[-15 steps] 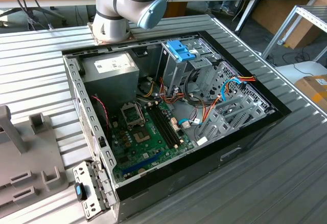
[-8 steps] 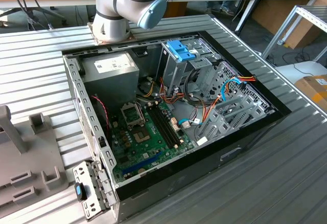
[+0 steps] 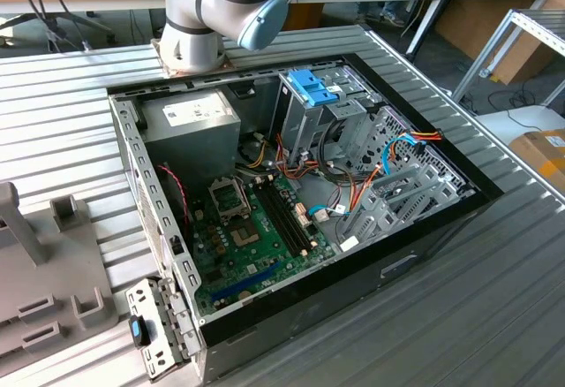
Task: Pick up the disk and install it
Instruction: 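Pick up the disk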
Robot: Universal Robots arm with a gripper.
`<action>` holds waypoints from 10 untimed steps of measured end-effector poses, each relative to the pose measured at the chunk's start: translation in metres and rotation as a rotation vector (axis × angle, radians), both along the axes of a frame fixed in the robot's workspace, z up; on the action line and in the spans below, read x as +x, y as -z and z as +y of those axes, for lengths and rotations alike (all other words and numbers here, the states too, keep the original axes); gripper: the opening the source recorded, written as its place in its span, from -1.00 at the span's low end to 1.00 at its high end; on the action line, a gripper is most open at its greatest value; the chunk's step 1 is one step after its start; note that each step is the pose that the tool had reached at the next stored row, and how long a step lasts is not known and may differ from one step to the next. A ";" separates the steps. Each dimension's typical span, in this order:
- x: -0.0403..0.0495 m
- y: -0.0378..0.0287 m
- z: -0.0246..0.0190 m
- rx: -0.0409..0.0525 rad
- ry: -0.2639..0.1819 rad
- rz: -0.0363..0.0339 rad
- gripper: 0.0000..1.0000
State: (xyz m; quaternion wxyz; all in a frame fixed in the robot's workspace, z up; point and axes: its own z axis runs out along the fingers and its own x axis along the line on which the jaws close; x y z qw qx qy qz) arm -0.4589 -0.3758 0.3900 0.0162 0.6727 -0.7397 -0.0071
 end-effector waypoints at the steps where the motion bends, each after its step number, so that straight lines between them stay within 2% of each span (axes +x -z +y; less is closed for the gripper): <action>1: -0.0002 0.0000 0.0001 0.0071 -0.004 -0.0034 -0.79; 2: -0.0002 0.0000 0.0000 0.0102 -0.007 -0.0049 -0.79; 5: -0.0002 0.0001 0.0000 0.0105 -0.009 -0.0051 -0.79; 7: -0.0002 0.0001 -0.0001 0.0107 -0.028 -0.0050 -0.79; 10: -0.0002 0.0004 0.0000 0.0109 -0.080 -0.0048 -0.79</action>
